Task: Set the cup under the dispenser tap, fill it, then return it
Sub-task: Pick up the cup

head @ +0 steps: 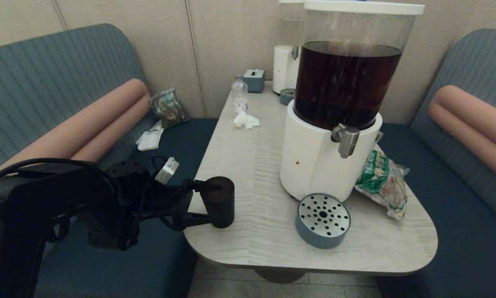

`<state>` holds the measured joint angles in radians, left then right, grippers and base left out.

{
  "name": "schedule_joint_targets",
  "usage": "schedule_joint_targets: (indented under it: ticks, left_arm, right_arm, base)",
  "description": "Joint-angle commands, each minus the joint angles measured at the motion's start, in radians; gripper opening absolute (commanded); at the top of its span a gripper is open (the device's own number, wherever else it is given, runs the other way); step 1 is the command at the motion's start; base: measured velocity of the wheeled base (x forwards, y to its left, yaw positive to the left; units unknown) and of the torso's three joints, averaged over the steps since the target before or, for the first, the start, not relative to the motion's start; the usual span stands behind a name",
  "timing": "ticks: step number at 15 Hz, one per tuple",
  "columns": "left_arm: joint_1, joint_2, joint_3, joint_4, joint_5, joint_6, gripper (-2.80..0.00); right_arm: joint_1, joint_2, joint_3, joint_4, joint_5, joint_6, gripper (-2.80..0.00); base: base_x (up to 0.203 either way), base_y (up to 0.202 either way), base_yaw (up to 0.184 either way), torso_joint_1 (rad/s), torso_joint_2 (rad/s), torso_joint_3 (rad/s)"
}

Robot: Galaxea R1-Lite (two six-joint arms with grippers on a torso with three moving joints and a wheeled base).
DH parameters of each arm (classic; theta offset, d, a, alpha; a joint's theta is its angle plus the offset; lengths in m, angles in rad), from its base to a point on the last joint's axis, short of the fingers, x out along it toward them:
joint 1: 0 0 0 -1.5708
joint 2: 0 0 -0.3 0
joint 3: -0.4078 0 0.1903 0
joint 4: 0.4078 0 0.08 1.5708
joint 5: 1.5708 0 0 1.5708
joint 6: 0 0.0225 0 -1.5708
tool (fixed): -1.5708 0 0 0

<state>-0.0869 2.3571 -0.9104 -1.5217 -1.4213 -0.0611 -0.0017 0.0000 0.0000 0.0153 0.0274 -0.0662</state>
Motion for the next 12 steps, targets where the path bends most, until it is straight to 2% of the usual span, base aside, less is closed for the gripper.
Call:
schedule_joint_targets:
  ticks: [1, 4, 6, 7, 8, 12]
  left_arm:
    - [-0.019, 0.019, -0.016, -0.008, 0.036, -0.002, 0.0]
    - [-0.032, 0.019, -0.018, -0.008, 0.049, -0.003, 0.0]
    - [-0.039, 0.021, -0.034, -0.008, 0.081, -0.003, 0.0]
    - [-0.04, 0.019, -0.038, -0.008, 0.088, -0.005, -1.27]
    - [-0.042, 0.018, -0.035, -0.008, 0.087, -0.005, -2.8]
    - [-0.05, 0.007, -0.013, -0.008, 0.082, -0.005, -2.8]
  right_arm:
    - [0.0, 0.002, 0.002, 0.0, 0.0, 0.002, -2.8]
    - [0.0, 0.002, 0.002, 0.0, 0.0, 0.002, -2.8]
    - [0.0, 0.002, 0.002, 0.0, 0.0, 0.002, -2.8]
    - [0.0, 0.002, 0.002, 0.0, 0.0, 0.002, -2.8]
    - [0.0, 0.002, 0.002, 0.0, 0.0, 0.002, -2.8]
    - [0.0, 0.002, 0.002, 0.0, 0.0, 0.002, -2.8]
  base:
    - [0.0, 0.0, 0.0, 0.0, 0.0, 0.0]
    - [0.0, 0.0, 0.0, 0.0, 0.0, 0.0]
    - [0.0, 0.0, 0.0, 0.0, 0.0, 0.0]
    - [0.0, 0.0, 0.0, 0.0, 0.0, 0.0]
    - [0.0, 0.0, 0.0, 0.0, 0.0, 0.0]
    - [0.0, 0.0, 0.0, 0.0, 0.0, 0.0]
